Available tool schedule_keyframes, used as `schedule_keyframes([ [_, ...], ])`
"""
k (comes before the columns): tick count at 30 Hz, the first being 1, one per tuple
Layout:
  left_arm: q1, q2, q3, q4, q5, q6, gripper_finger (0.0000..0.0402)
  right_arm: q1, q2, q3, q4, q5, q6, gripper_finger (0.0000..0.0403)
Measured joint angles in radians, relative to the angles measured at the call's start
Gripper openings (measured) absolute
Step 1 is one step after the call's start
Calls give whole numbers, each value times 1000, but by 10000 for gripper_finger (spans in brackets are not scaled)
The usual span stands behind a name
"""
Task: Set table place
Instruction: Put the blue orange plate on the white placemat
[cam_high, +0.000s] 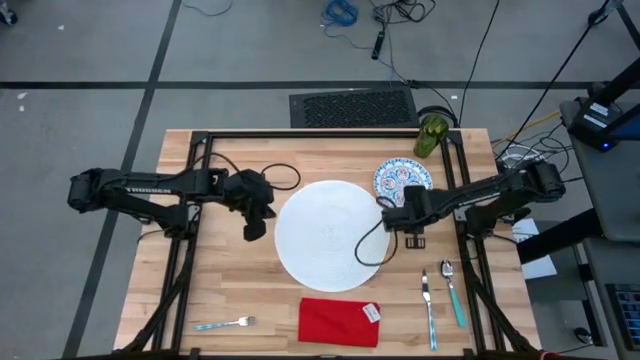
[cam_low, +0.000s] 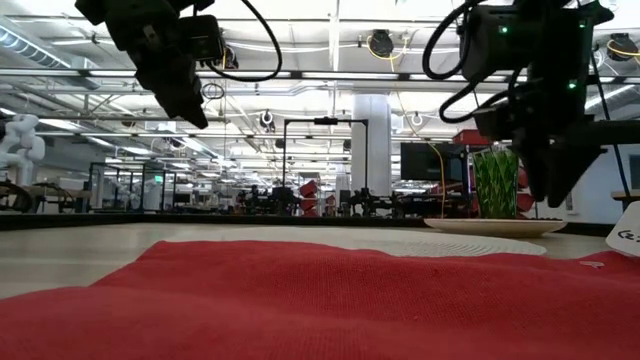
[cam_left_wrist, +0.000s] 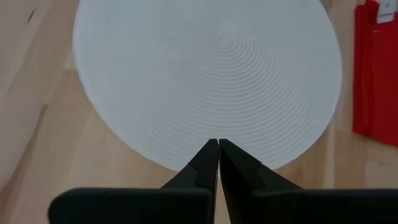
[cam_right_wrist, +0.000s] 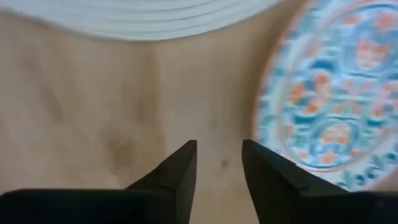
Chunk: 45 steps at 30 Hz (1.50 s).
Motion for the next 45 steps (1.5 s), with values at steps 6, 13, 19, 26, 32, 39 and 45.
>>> schedule_keyframes([
  [6, 1, 0, 0, 1, 28, 20, 0, -67, -53, -32, 31, 33, -11, 146],
  [13, 1, 0, 0, 1, 29, 36, 0, -107, 13, -33, 34, 46, -10, 147],
  [19, 1, 0, 0, -1, 29, 35, 0, -113, 65, -32, 33, 47, -10, 140],
  [26, 1, 0, 0, -1, 29, 35, 0, -113, 71, -24, 53, 47, -15, 140],
  [32, 1, 0, 0, -1, 29, 35, 0, -113, 72, -14, 57, 45, -17, 140],
  [39, 1, 0, 0, -2, 29, 34, 0, -115, 112, 70, 113, 47, -6, 139],
  [45, 1, 0, 0, -2, 28, 34, 0, -152, 164, 69, 99, 60, 18, 139],
])
